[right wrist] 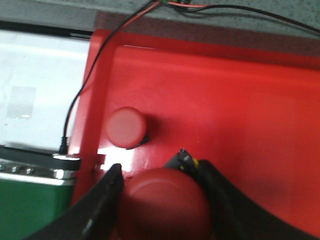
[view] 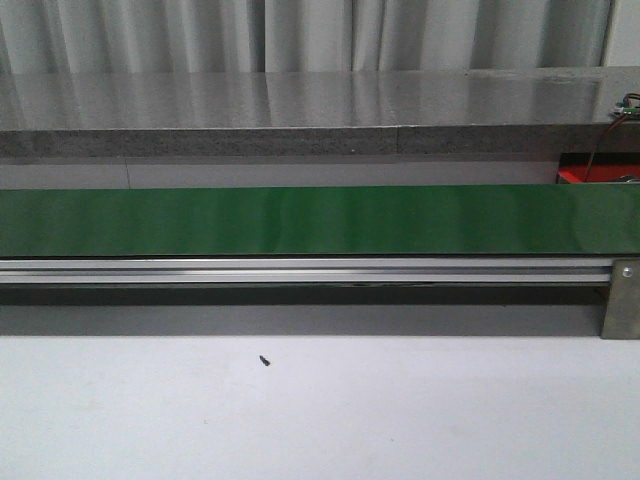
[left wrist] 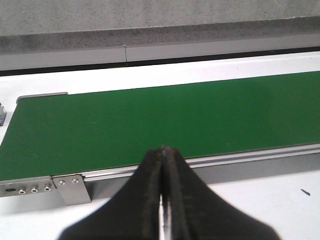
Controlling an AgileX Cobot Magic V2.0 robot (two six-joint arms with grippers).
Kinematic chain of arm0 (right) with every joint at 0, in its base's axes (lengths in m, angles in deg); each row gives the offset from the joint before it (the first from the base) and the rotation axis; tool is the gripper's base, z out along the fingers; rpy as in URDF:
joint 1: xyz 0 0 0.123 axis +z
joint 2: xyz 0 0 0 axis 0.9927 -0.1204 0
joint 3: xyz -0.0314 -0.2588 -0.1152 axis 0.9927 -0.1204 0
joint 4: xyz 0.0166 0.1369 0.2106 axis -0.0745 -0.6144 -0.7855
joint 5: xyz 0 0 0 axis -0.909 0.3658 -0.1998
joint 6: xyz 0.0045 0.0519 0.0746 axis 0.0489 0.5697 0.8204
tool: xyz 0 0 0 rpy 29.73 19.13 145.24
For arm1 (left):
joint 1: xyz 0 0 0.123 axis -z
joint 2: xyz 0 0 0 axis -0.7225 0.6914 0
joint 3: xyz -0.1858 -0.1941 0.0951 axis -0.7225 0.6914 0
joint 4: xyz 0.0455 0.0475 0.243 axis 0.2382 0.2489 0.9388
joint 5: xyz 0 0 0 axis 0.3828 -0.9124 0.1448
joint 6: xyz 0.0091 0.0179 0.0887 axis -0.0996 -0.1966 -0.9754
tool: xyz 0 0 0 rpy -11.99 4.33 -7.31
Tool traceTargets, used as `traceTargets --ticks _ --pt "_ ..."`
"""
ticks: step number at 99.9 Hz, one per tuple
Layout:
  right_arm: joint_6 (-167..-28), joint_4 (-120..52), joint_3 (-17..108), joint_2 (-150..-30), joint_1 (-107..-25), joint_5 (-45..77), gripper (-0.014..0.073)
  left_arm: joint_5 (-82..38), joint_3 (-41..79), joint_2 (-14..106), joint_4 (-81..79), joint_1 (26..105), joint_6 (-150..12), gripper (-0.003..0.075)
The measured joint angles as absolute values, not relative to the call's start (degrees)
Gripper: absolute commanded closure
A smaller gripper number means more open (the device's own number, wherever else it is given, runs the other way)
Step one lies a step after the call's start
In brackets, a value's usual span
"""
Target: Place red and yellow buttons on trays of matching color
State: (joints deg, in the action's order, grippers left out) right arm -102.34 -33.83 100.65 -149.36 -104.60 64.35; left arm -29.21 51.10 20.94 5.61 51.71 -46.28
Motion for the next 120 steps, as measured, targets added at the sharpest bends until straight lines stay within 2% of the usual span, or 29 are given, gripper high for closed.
traceTargets --ticks 31,72,83,105,120 --pt "-102.34 -35.36 106.31 -159.87 -104.99 62.24 0.0423 -29.21 51.10 20.94 5.61 51.71 -46.28 0.0740" --pt "-102.34 -36.84 106.54 -165.27 -104.99 58.41 0.0420 -29.21 51.10 20.90 5.61 51.71 -46.28 0.0740" --pt "-102.34 -36.88 106.54 -165.75 -104.99 58.40 0.0367 -29.21 51.10 20.90 5.61 51.71 -46.28 0.0740" --pt "-102.34 -37.10 106.54 -165.89 -104.99 57.97 0.0158 -29.21 51.10 20.81 5.61 51.71 -46.28 0.0740" --pt "-102.34 -37.10 106.54 -165.89 -104.99 57.88 0.0141 -29.21 51.10 20.81 5.61 51.71 -46.28 0.0740"
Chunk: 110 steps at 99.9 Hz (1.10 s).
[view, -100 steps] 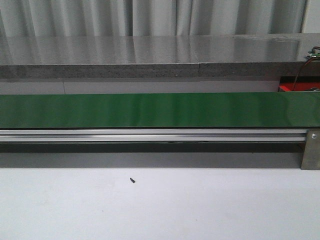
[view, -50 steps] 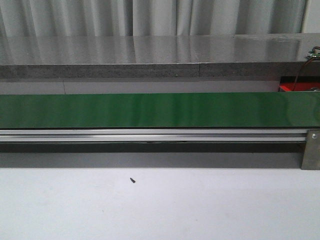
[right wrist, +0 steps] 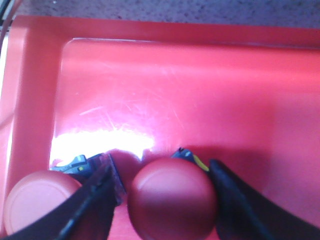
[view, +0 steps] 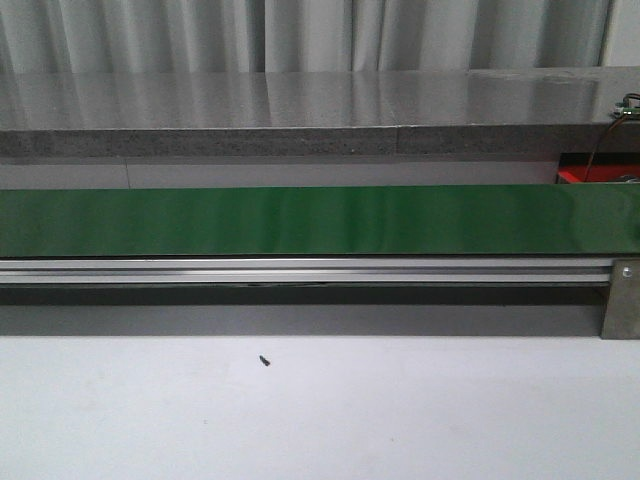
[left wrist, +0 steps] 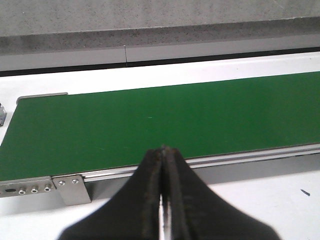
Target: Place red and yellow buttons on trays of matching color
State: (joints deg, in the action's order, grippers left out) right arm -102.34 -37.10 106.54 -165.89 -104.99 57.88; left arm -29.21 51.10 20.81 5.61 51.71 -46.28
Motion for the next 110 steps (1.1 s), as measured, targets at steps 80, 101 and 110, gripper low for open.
traceTargets --ticks 80,101,110 --pt "-102.53 -37.24 106.19 -143.36 -97.06 66.46 0.0145 -29.21 51.10 20.81 5.61 51.71 -46.28 0.0740" --pt "-101.95 -37.37 98.33 -132.96 -89.63 64.92 0.0145 -29.21 51.10 20.81 5.61 51.71 -46.28 0.0740" --pt "-101.42 -37.50 92.41 -127.39 -86.60 61.78 0.0145 -29.21 51.10 20.81 5.61 51.71 -46.28 0.0740"
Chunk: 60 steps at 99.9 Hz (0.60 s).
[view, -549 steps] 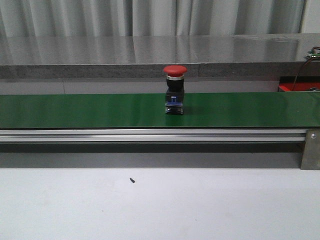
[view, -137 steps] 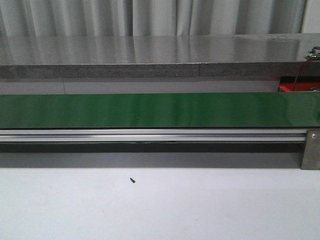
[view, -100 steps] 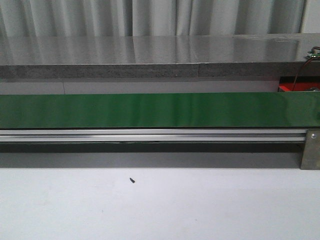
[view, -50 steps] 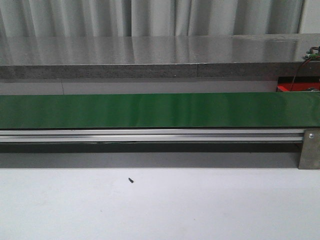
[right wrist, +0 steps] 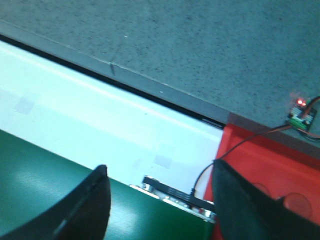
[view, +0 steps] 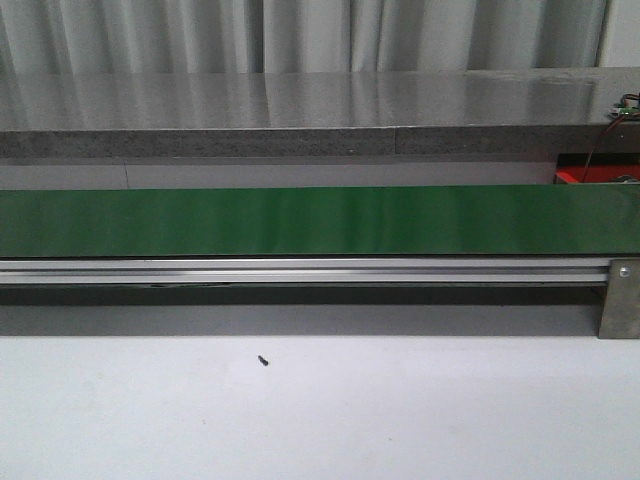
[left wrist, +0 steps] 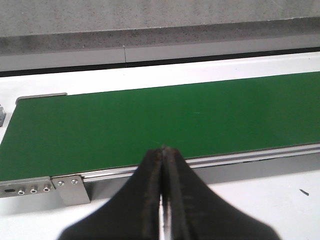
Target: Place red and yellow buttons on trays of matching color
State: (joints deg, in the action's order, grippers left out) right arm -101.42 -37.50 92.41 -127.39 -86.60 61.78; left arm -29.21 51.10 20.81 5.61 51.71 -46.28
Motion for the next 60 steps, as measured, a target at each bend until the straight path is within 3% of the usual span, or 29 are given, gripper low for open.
traceTargets --ticks 40,60 --pt "-99.98 -37.64 50.71 -99.19 -82.18 43.31 0.0149 -29.21 51.10 20.81 5.61 51.71 -46.28 0.0740" --pt "-98.54 -37.64 34.19 -86.14 -82.18 37.51 0.0250 -29.21 51.10 20.81 5.61 51.71 -46.28 0.0740"
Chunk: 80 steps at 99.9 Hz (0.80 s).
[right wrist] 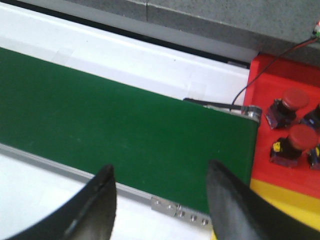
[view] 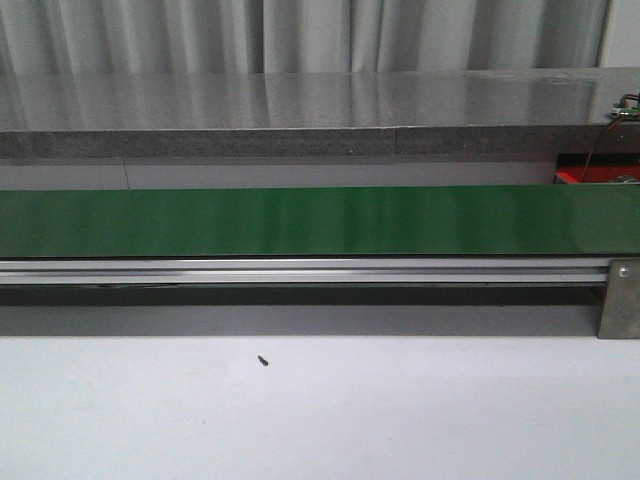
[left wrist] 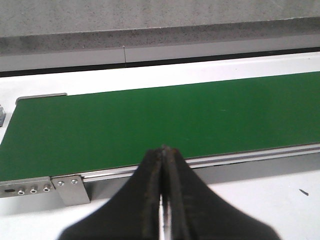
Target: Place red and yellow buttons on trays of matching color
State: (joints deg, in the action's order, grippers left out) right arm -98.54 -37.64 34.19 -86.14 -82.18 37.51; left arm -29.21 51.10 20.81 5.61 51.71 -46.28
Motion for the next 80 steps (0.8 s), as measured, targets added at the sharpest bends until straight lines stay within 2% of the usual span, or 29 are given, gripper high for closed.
traceTargets --ticks 17,24,31,43,67,74,80 --pt "-96.65 -35.55 25.50 -79.63 -82.28 36.00 0.0309 -29.21 51.10 20.81 5.61 51.71 -46.28 0.0740" --pt "-95.04 -34.34 23.28 -77.81 -82.28 35.79 0.0361 -29.21 51.10 20.81 5.61 51.71 -46.28 0.0740" --pt "-93.84 -33.98 21.61 -76.17 -82.28 35.56 0.0456 -29.21 51.10 20.81 5.61 51.71 -46.28 0.0740" --pt "-92.96 -33.86 19.79 -74.23 -82.28 35.33 0.0698 -29.21 51.10 20.81 5.61 51.71 -46.28 0.0740" --pt "-92.75 -33.76 19.51 -73.66 -82.28 35.28 0.0690 -29.32 51.10 20.81 5.61 51.71 -46.28 0.0729" --pt "-92.75 -33.76 19.51 -73.66 -82.28 35.28 0.0690 -29.79 51.10 20.81 5.61 51.71 -46.28 0.0675" --pt "-92.75 -33.76 19.51 -73.66 -82.28 35.28 0.0690 -30.61 51.10 20.81 5.61 51.71 -46.28 0.0591"
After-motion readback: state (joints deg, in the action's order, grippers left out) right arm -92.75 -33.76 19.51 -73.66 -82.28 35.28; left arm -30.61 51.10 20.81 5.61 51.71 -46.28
